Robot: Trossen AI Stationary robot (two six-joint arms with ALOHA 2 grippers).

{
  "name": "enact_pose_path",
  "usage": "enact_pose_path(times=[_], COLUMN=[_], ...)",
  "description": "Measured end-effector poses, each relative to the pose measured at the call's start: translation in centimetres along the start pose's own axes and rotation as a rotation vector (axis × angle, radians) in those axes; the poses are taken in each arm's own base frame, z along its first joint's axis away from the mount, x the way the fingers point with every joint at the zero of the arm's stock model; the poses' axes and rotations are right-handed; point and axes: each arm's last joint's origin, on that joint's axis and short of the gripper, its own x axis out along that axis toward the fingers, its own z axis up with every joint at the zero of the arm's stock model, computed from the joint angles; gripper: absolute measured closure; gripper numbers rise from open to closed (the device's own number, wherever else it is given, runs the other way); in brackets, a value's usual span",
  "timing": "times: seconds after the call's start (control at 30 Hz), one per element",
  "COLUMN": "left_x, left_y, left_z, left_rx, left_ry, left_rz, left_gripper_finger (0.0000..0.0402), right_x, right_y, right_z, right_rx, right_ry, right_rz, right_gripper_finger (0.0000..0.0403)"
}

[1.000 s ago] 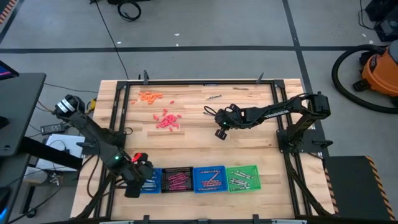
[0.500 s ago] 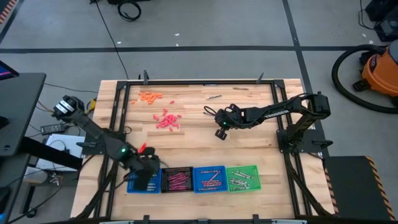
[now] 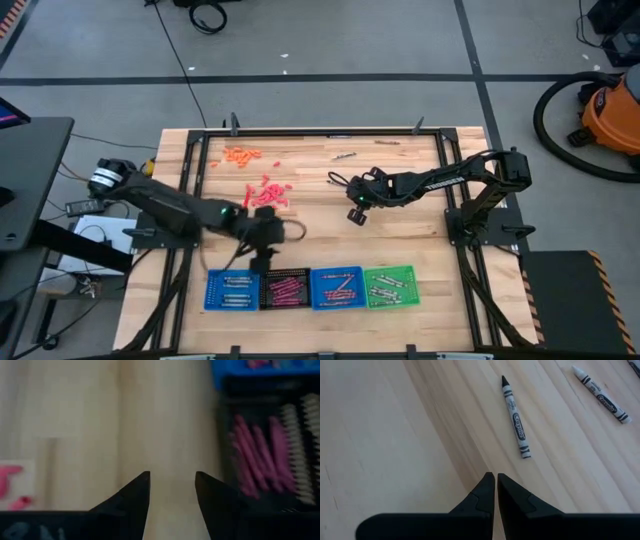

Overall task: Sort crayons
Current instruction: Put the black crayon into the left blue bin

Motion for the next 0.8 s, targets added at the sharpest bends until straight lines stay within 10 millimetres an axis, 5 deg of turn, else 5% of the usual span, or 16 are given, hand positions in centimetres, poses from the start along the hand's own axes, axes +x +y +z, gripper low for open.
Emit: enact_pose_path(times=[0.4,0.8], left_x=[5.8,8.0], left_y=[7.0,11.4], left_z=[2.1,6.1], left_rx=[-0.047,0.039], left_ry=[-0.059,-0.119], left_rz=[0.115,0.194], left_gripper_finger=[0.0232,0.0214], right_x=[0.0,0.2], right_y=[-0.2,-0.7], right_z=[-0.5,-0.7], right_rx=[-0.008,-0.017], right_ry=[0.050,0.011], right_rz=[-0.019,-0.046], right_gripper_finger=[0.0375,0.0375])
